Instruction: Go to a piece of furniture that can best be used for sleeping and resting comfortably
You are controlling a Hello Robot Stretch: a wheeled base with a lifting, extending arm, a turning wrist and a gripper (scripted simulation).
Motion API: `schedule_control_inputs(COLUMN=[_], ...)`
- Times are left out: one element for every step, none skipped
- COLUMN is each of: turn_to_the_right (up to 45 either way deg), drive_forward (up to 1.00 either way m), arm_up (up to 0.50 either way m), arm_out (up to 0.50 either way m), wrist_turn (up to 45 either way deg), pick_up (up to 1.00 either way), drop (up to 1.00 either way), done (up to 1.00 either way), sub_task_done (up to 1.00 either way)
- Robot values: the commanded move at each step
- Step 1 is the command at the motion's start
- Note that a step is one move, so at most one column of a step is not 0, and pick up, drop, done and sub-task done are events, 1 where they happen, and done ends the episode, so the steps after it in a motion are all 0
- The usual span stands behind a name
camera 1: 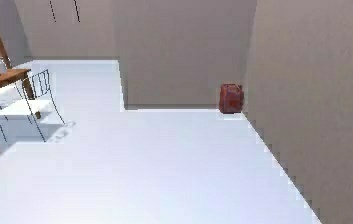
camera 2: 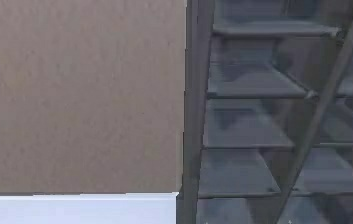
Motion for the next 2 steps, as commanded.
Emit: schedule_control_inputs(turn_to_the_right=[-45.0, -27.0], drive_forward=[0.00, 0.00], arm_up=[0.00, 0.00], arm_out=[0.00, 0.00], wrist_turn=[0.0, 0.0], pick_up=[0.00, 0.00], drop=[0.00, 0.00], done=[0.00, 0.00], sub_task_done=[0.00, 0.00])
